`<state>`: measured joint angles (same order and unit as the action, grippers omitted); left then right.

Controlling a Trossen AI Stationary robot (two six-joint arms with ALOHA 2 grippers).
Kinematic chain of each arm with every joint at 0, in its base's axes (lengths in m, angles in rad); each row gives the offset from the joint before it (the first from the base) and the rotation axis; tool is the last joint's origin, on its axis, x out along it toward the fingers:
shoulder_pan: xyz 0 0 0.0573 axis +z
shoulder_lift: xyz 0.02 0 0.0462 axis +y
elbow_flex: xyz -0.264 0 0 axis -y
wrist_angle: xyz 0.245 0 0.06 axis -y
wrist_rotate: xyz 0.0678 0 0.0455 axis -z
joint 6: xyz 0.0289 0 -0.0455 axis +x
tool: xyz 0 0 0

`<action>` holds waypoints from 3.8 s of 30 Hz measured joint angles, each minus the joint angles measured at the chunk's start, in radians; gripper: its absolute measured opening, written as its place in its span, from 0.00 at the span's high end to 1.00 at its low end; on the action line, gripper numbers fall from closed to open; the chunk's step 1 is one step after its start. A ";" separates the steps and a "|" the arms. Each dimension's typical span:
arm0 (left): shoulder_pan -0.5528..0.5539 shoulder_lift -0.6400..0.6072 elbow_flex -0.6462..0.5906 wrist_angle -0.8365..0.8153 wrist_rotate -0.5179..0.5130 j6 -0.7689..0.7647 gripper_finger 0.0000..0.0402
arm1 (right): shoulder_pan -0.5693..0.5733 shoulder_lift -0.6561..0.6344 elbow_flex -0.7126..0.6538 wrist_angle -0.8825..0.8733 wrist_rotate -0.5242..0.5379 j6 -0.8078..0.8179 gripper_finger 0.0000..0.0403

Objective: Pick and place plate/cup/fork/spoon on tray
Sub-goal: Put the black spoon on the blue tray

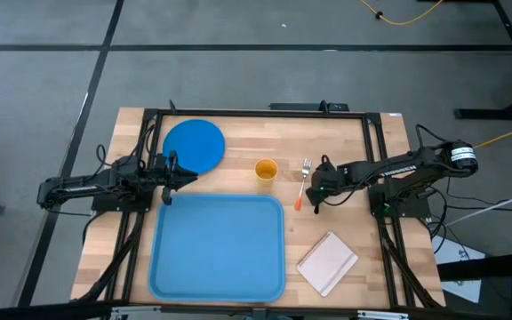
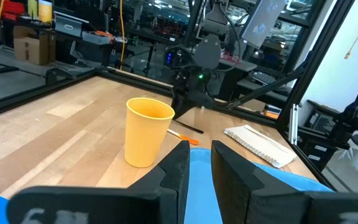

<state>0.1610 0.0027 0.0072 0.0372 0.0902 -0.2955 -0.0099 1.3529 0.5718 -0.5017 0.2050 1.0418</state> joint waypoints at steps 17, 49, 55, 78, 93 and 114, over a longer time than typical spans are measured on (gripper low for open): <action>0.000 0.000 0.000 0.000 0.000 0.000 0.85 | 0.000 0.004 0.001 -0.005 -0.015 0.247 0.73; 0.000 0.000 0.000 0.000 0.003 0.000 0.85 | 0.021 0.099 0.019 -0.033 0.050 0.362 0.99; 0.000 0.000 0.000 0.000 0.004 0.000 0.85 | 0.065 0.061 0.070 0.023 0.035 0.355 0.99; 0.000 0.000 0.000 0.000 0.004 0.000 0.85 | 0.499 0.309 0.607 0.399 0.347 0.300 0.99; 0.000 0.000 0.000 0.005 0.001 0.000 0.85 | 0.526 0.786 1.014 -0.060 0.192 0.865 0.99; 0.000 0.000 0.000 0.000 0.000 0.000 0.85 | 0.527 0.903 1.163 -0.370 0.118 1.044 0.89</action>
<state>0.1608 0.0029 0.0073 0.0372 0.0898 -0.2955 0.5171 2.2562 1.7351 -0.8715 0.3235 2.0859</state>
